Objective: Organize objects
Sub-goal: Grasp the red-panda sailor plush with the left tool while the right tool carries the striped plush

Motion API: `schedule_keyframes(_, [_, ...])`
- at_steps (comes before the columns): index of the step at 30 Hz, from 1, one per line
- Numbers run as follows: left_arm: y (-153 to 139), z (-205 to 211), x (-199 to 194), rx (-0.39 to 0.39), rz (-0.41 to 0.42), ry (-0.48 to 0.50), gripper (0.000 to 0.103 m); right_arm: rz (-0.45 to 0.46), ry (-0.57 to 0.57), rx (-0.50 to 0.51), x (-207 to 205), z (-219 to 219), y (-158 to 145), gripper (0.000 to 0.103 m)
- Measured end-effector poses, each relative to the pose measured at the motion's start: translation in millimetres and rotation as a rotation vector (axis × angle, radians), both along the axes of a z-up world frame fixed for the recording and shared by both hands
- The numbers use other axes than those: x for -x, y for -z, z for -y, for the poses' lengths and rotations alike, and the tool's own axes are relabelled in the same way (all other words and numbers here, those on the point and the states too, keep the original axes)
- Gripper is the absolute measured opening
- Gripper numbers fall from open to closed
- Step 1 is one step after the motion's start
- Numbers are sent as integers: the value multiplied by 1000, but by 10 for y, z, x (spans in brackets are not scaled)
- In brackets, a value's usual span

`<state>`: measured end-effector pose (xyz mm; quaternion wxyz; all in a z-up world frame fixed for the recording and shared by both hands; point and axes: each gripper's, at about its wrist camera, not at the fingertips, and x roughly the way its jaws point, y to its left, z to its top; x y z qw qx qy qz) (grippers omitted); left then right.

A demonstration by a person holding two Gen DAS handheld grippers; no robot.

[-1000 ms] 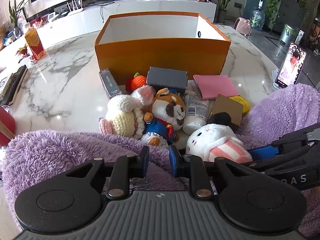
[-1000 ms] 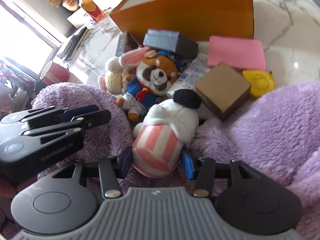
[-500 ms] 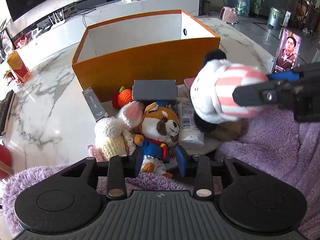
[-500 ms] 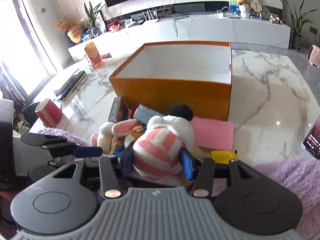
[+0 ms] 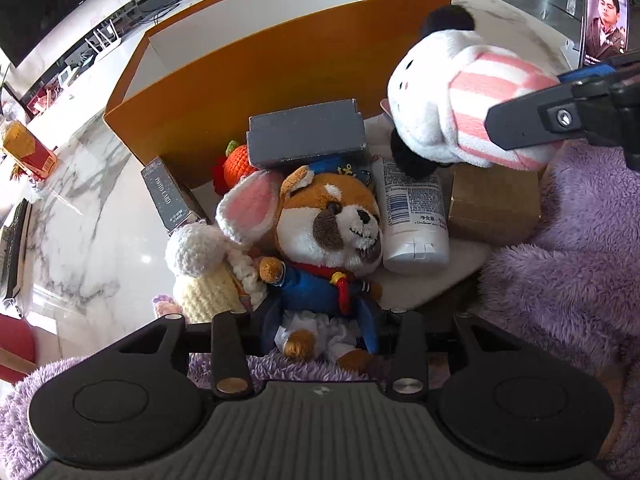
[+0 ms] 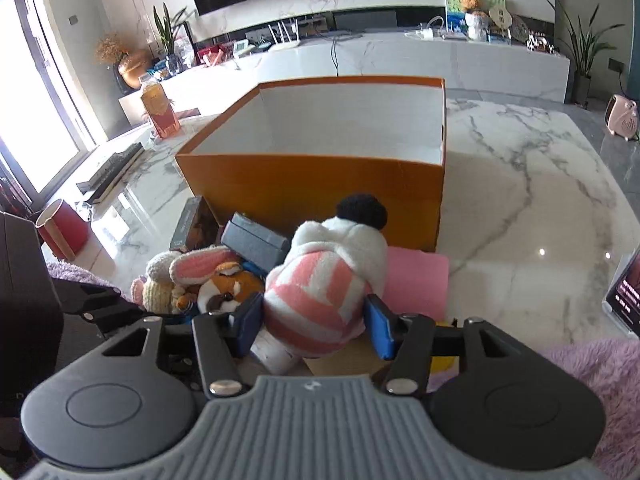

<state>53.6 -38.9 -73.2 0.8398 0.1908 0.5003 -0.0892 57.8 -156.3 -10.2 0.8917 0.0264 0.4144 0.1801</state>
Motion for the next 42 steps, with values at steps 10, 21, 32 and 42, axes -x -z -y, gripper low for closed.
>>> schedule_keyframes(10, [160, 104, -48, -70, -4, 36, 57, -106, 40, 15, -91, 165, 99, 70])
schedule_keyframes(21, [168, 29, -31, -52, -9, 17, 47, -59, -3, 213, -290, 304, 13, 85])
schedule_keyframes(32, [-47, -112, 33, 80, -16, -57, 42, -57, -53, 340, -546, 158, 171, 84])
schedule_keyframes(42, [-572, -299, 165, 253, 60, -122, 42, -5, -85, 449, -534, -49, 344, 67])
